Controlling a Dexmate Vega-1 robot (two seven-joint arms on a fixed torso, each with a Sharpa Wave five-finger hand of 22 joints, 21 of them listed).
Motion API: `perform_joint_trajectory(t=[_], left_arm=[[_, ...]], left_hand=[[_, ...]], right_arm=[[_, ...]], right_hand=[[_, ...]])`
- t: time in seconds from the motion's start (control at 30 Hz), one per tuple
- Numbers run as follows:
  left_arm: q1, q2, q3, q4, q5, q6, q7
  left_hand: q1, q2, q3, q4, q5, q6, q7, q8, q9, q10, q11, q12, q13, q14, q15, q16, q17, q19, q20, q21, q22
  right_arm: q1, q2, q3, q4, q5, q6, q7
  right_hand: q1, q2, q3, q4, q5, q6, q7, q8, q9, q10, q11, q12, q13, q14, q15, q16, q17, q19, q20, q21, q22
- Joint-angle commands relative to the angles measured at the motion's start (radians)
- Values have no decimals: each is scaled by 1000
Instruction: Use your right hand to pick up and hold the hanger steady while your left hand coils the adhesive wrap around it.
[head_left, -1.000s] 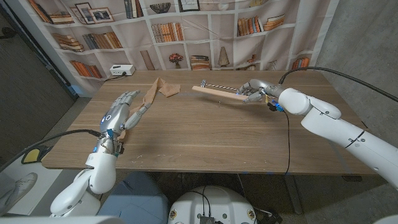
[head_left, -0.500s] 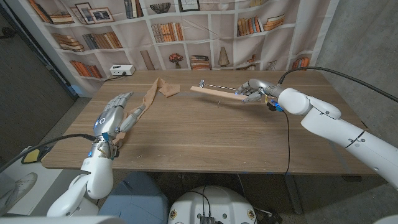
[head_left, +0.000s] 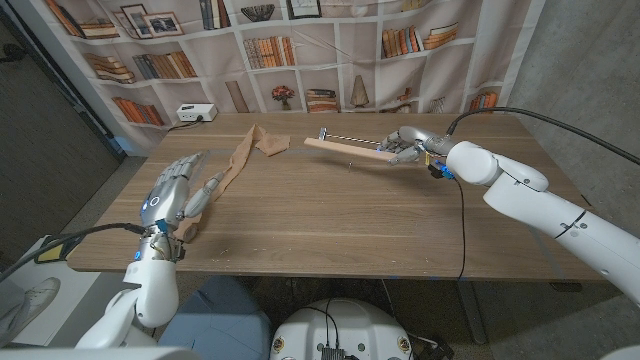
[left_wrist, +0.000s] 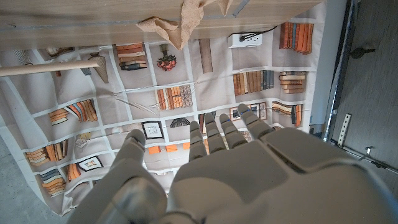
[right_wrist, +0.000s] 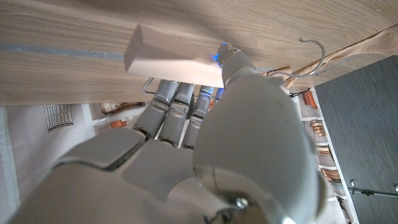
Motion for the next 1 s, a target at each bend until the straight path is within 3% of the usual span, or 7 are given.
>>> perform_joint_trajectory(t=[0.03, 1.0], left_arm=[[20, -24, -26, -1, -13, 6, 7], [75, -54, -62, -19, -27, 7, 28]], left_hand=[[1, 5, 2, 7, -6, 0, 3, -6, 4, -2, 2, -4, 2, 5, 6, 2, 6, 9, 1, 7, 2], [-1, -9, -2, 3, -7, 2, 1, -6, 4, 3, -3, -4, 2, 9, 1, -2, 5, 10, -3, 5, 3]], right_arm=[[3, 6, -4, -8, 2, -9, 2], [0, 5, -13, -38, -8, -31, 4]], right_hand=[[24, 33, 49, -1, 5, 16, 3, 8, 2, 65, -53, 55, 64, 110, -224, 2, 4, -6, -91, 7, 3], [23, 32, 56, -1, 5, 13, 2, 4, 2, 68, -54, 54, 75, 111, -224, -4, 14, -16, -88, 24, 2]])
